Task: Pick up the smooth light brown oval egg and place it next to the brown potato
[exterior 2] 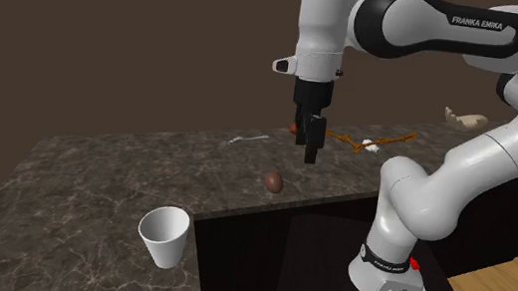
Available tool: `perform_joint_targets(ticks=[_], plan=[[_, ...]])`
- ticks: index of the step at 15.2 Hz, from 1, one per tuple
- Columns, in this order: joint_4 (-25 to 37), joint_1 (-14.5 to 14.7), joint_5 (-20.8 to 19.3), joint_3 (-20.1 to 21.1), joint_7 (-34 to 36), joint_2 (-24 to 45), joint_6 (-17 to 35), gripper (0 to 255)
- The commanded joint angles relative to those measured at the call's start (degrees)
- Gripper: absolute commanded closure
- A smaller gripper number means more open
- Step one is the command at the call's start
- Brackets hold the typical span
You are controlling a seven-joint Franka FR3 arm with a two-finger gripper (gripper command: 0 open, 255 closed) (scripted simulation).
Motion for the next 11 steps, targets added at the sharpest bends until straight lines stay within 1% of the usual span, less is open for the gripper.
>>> perform_joint_targets(ticks=[1,11], plan=[[0.00,0.00,0.00,0.00,0.00,0.00,0.00,0],[-7.20,-7.81,-1.63,-8.46,-0.05,6.82,14.65,0]])
